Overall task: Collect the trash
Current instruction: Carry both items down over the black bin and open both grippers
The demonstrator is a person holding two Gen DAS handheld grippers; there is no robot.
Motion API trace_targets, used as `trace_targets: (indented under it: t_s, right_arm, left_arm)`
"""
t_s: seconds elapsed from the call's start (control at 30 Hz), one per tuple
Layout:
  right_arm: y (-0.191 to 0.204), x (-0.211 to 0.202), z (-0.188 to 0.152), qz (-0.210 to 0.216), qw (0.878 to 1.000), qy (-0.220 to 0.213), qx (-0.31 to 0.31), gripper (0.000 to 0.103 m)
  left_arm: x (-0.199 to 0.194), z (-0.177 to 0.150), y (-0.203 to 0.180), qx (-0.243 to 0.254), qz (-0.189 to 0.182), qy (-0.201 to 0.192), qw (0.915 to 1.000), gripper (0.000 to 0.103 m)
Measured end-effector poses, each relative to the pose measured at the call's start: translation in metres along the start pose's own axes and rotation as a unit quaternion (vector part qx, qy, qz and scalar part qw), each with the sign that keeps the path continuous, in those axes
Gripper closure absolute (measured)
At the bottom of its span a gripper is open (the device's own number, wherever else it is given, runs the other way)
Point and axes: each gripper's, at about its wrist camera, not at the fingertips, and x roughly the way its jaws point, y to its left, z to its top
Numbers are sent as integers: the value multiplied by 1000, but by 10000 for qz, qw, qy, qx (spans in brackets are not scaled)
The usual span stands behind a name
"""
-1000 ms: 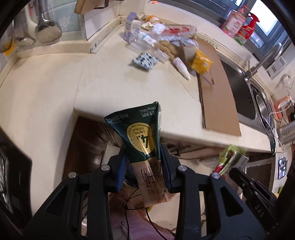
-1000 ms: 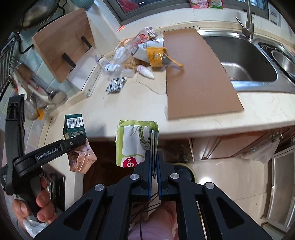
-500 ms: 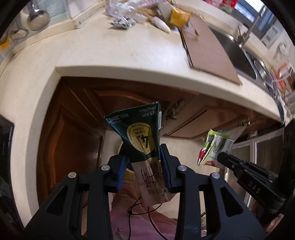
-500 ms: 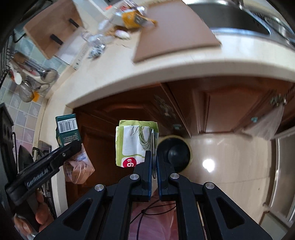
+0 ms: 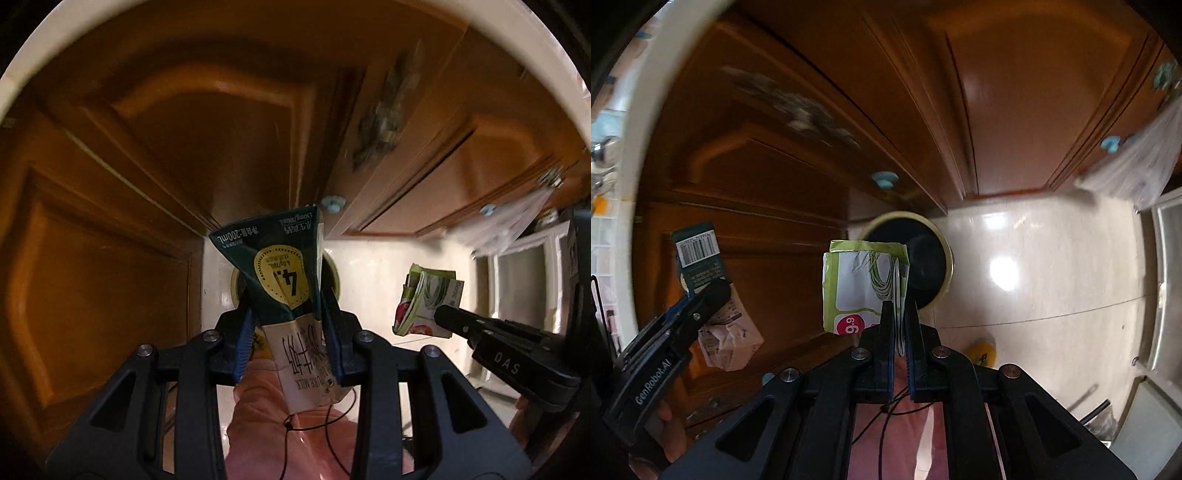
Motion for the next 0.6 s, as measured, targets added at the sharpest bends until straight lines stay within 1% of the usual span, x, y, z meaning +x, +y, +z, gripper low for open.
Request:
trace_targets:
  t_s: [0.07, 0.13, 0.23, 0.33, 0.4, 0.47, 0.5, 0.53, 0.57, 0.6]
  right_arm:
    - [-9, 29, 4, -13, 10000, 80, 53, 98]
    - [-10, 53, 8, -42, 9999, 118, 43, 98]
    - [-8, 98, 16, -148, 9997, 168, -74, 98]
    - [-6, 139, 22, -277, 9990, 273, -202, 98]
    - [-4, 164, 24, -322, 9984, 338, -314, 98]
    - [2, 184, 25, -427, 9973, 377, -464, 98]
    - [4, 194, 26, -434, 9968, 410, -532, 98]
    - [7, 203, 26, -420, 9965, 439, -580, 95]
    - [8, 209, 25, -397, 9960, 498, -628, 88]
    - [10, 216, 26, -410, 9954, 556, -664, 81]
  left_arm:
    - [27, 0, 0, 128, 64, 44, 9999, 73]
    - [56, 0, 1, 248, 104, 91, 9996, 72]
    - [94, 2, 6, 343, 67, 187, 9992, 72]
    - [127, 4, 9, 468, 118, 253, 9985, 72]
    - [140, 3, 9, 545, 109, 260, 9981, 72]
    - [153, 5, 11, 607, -36, 298, 9977, 71]
    - [157, 7, 11, 629, -97, 328, 9974, 65]
    - [162, 8, 13, 668, -159, 390, 9969, 47]
    - [166, 8, 14, 710, -229, 445, 9962, 38]
    - [169, 8, 15, 745, -258, 471, 9958, 25]
